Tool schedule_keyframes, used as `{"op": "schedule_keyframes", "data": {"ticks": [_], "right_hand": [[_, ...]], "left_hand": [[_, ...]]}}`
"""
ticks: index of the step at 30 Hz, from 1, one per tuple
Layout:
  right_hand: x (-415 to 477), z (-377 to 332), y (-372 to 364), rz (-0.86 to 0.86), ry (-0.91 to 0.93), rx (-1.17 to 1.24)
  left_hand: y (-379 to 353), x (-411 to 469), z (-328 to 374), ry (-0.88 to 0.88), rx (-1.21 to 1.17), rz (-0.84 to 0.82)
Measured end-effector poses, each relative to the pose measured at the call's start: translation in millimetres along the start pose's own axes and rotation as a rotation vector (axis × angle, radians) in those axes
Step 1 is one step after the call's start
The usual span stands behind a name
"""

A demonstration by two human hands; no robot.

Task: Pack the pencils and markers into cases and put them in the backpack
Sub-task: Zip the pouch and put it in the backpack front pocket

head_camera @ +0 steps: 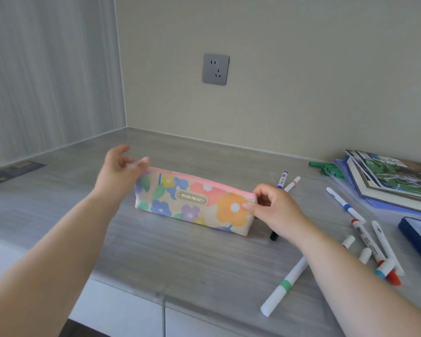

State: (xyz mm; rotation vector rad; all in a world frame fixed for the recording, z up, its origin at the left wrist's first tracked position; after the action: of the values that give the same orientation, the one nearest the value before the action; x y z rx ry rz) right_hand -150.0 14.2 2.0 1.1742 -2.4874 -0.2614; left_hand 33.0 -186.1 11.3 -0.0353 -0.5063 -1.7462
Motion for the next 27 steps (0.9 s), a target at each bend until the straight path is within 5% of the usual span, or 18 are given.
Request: {"op": "schedule_keyframes", "data": {"ticks": [5, 13, 17, 20, 27], "right_hand": [[1, -1, -4, -0.050, -0.014, -0.006], [2, -26, 14, -0.030, -0.039, -0.102], [-8, -64, 39, -0.141, -0.038, -0.435], [-26, -91, 61, -0.171, -0.041, -0.627], [-89, -103, 146, -0.065, -0.128, -0.673]], "left_hand": [[-14, -11, -17, 0.143, -0.232, -0.487], [-10, -9, 20, -0.039, -0.288, -0.436], [-22, -20, 66, -0.213, -0.310, -0.446], [-43, -40, 102, -0.306, -0.364, -0.520], [-126, -115, 172, -0.390, -0.483, -0.751]]}}
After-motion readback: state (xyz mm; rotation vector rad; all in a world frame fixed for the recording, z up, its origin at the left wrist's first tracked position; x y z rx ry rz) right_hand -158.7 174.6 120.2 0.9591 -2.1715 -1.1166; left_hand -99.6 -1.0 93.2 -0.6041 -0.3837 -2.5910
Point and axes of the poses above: each hand's wrist, its own x-axis towards the middle knuckle, its own y-axis out of the back of the hand, z = x × y, the point moved 3 cm from there along x, towards the middle knuckle, and after that the axes turned 13 degrees about x, right-handed, at the moved point
